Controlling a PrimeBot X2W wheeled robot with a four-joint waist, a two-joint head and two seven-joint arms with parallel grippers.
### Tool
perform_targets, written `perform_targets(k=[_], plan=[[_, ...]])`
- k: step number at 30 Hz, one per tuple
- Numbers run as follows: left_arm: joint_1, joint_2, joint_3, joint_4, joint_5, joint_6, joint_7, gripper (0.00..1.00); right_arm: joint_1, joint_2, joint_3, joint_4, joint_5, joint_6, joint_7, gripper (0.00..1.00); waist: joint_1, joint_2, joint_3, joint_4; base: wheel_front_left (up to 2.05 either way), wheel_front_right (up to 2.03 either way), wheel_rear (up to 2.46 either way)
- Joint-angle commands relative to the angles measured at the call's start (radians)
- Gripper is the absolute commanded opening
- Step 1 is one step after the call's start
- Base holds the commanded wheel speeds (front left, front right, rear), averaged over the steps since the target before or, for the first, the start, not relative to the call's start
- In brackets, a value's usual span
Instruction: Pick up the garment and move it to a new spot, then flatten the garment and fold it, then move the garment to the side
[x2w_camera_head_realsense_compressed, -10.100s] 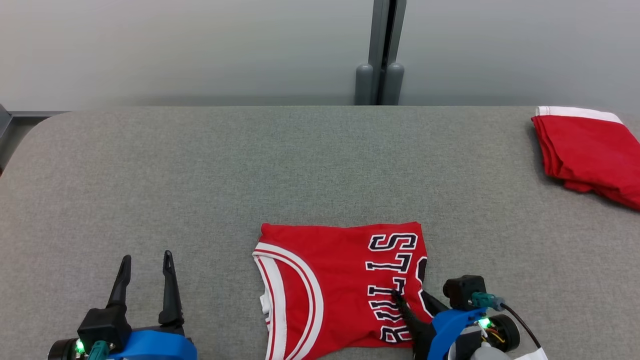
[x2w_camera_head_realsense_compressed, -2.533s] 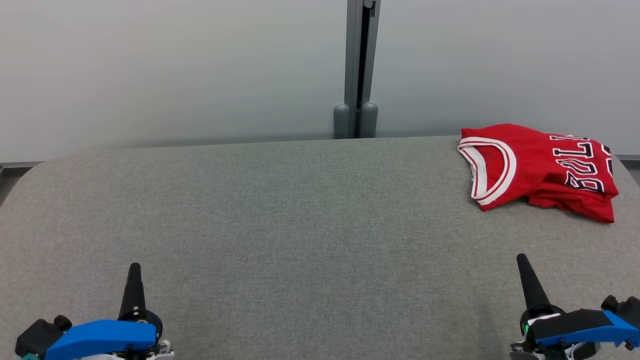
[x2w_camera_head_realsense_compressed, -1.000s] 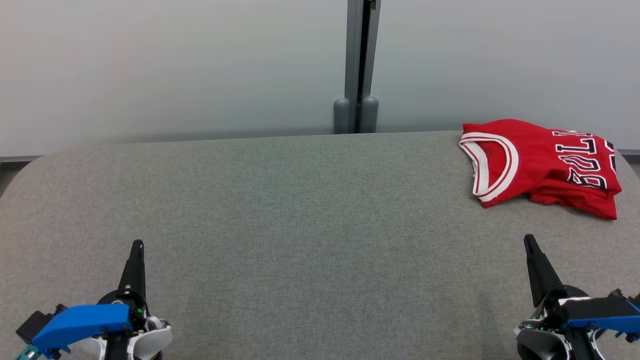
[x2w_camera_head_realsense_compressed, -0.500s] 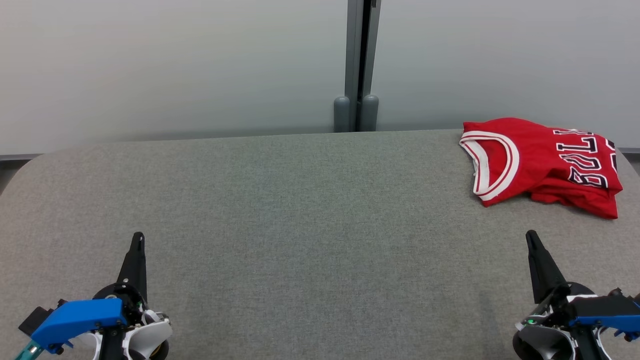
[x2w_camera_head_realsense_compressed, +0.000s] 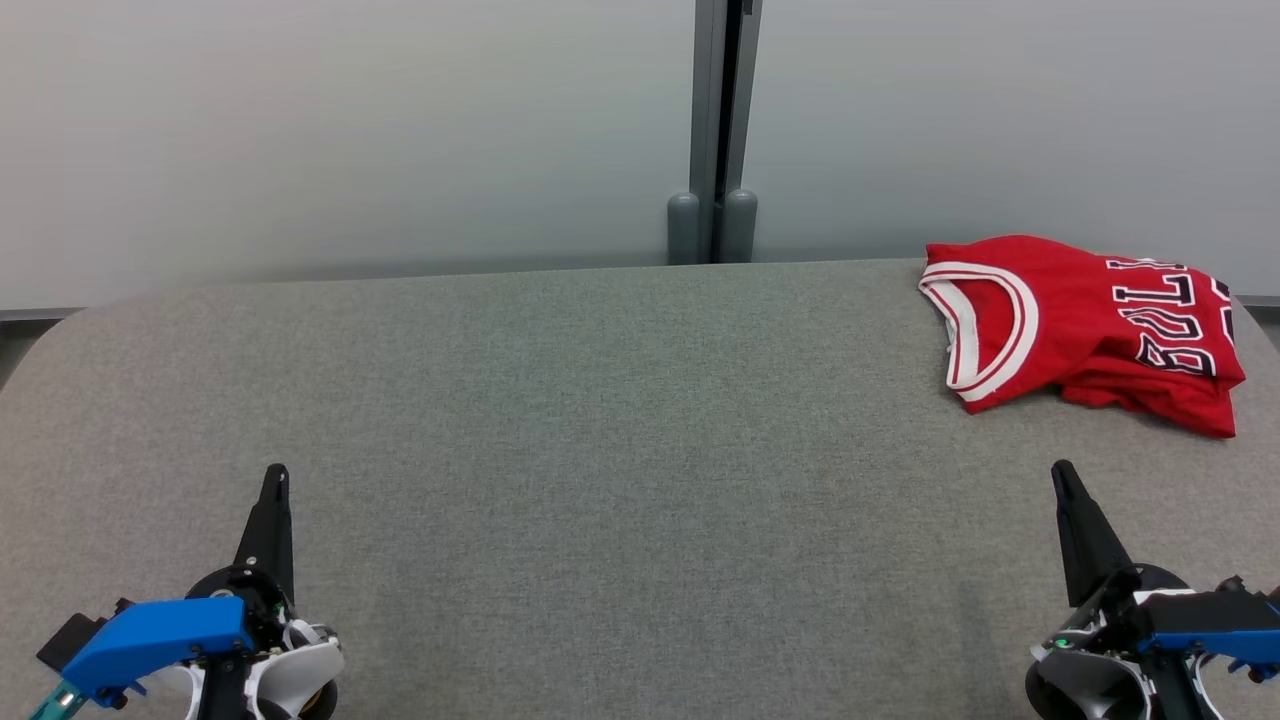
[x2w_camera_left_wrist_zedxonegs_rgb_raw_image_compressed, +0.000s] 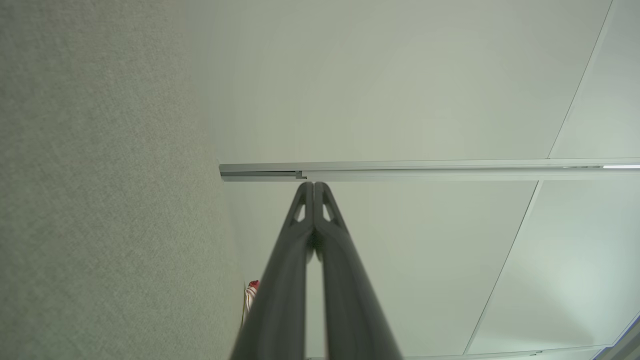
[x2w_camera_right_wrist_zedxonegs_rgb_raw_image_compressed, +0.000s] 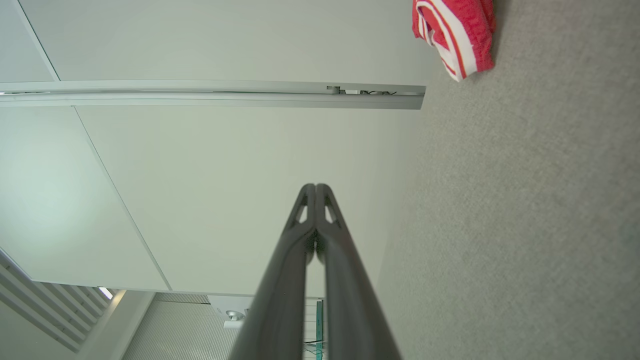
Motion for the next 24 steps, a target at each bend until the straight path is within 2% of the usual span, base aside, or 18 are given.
perform_targets(k=[1,24], plan=[[-0.010,0.001,0.001,-0.004,-0.002,-0.009,0.004,0.00,-0.015,-0.005,-0.003,-0.003,0.003,0.000,0.003,0.00,-0.0001,0.0000,0.000,0.000,0.00,0.00,0.00],[-0.010,0.001,0.001,-0.005,-0.002,-0.007,0.004,0.00,-0.014,-0.005,-0.003,-0.003,0.003,0.000,0.003,0.00,-0.0001,0.0000,0.000,0.000,0.00,0.00,0.00]])
